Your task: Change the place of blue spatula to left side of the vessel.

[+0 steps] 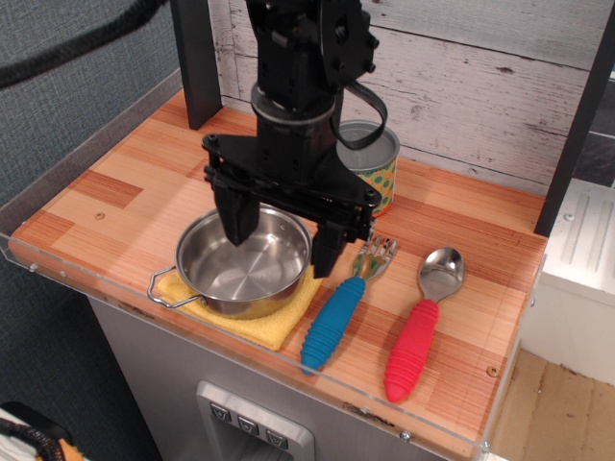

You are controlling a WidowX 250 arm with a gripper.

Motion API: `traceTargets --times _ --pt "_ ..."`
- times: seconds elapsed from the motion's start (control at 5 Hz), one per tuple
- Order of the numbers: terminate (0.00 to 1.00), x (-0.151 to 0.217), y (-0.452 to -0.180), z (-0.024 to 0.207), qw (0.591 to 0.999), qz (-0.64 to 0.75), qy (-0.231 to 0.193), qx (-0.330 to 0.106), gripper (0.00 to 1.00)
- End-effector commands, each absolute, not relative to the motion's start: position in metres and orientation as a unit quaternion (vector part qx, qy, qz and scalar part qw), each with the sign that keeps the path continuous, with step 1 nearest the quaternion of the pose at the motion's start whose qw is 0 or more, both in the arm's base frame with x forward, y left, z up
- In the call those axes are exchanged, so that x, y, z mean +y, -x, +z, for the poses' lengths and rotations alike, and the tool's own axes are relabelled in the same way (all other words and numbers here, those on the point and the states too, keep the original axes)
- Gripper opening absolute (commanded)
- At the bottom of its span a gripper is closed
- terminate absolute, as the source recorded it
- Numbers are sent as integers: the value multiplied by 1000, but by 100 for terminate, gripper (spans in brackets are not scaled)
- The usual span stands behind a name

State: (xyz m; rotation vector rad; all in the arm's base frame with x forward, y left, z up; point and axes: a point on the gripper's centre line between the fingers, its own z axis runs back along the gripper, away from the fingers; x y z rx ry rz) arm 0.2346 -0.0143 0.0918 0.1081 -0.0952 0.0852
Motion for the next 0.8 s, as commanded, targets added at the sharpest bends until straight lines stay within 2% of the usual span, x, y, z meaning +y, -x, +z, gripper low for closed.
traceTargets --times 0.0,0.6 --pt "0 -37 -237 71 995 50 -49 -74 100" --pt "0 -53 -245 33 994 54 -60 -76 100"
